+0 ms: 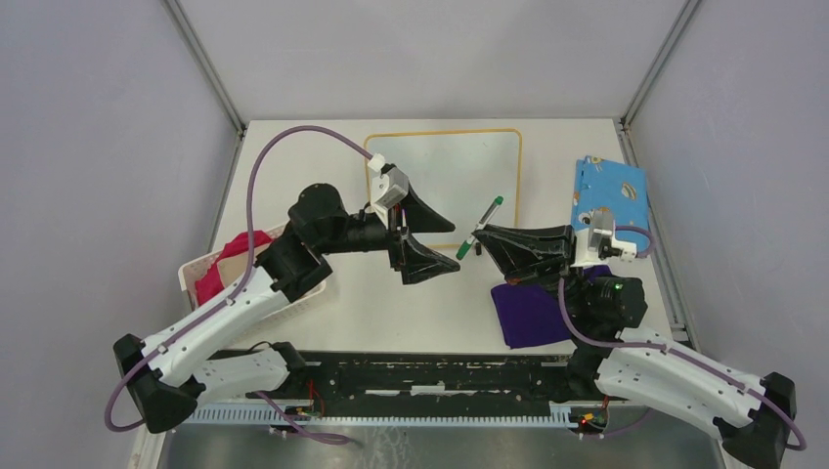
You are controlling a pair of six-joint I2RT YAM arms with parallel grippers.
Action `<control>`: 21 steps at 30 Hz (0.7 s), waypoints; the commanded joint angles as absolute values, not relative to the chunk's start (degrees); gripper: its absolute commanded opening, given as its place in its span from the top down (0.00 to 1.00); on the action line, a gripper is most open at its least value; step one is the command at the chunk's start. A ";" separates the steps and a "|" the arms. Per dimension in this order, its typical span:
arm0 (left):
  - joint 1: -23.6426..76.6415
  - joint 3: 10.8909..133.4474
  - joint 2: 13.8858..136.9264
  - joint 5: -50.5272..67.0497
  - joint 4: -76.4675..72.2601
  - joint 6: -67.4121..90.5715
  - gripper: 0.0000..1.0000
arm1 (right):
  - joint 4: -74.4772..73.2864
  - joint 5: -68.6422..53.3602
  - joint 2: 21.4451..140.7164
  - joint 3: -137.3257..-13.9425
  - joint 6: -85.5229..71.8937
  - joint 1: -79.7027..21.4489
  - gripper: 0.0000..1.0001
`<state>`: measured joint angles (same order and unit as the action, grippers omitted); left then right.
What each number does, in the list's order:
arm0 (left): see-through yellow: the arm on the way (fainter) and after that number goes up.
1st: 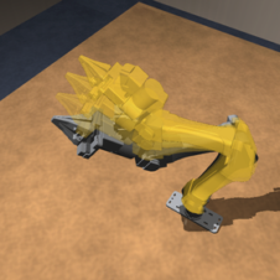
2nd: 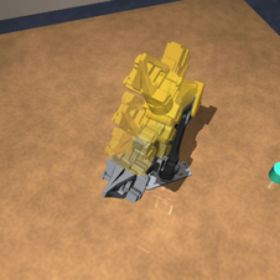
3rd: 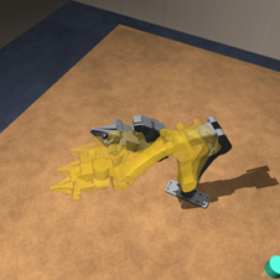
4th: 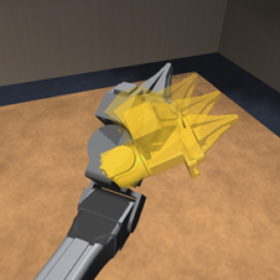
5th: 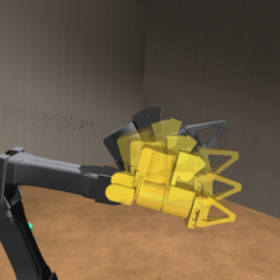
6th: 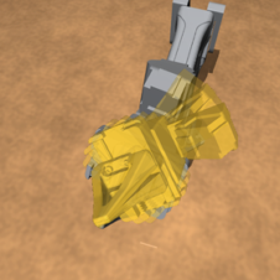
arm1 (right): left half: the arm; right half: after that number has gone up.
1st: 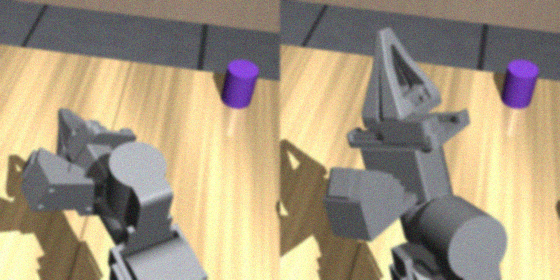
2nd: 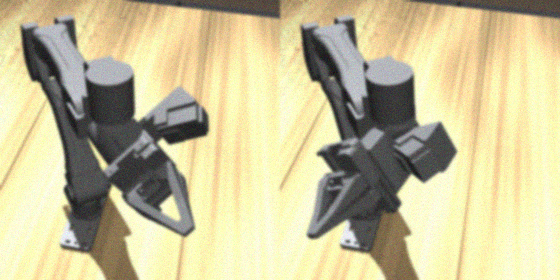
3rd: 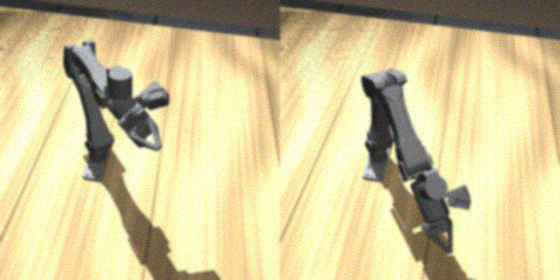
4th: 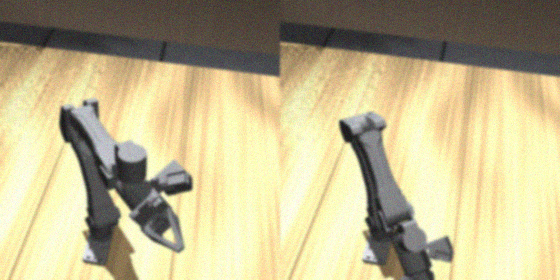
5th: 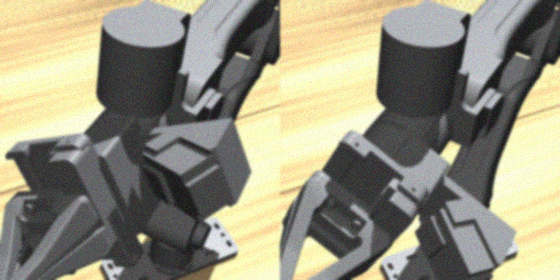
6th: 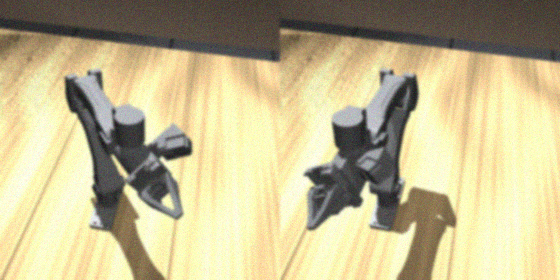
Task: Write a sentence on the whiteboard
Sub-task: Open the whiteboard marker at the center of the board.
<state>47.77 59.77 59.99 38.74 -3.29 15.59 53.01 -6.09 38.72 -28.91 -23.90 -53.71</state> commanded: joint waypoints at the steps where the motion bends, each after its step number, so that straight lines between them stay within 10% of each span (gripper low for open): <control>1: 47.99 63.47 60.29 42.80 -8.41 17.88 0.11 | 58.51 -8.33 39.45 -31.11 -27.03 -53.61 1.00; 21: 48.34 64.42 63.65 47.57 -9.49 18.13 0.35 | 58.73 -9.05 41.39 -31.73 -28.70 -53.56 1.00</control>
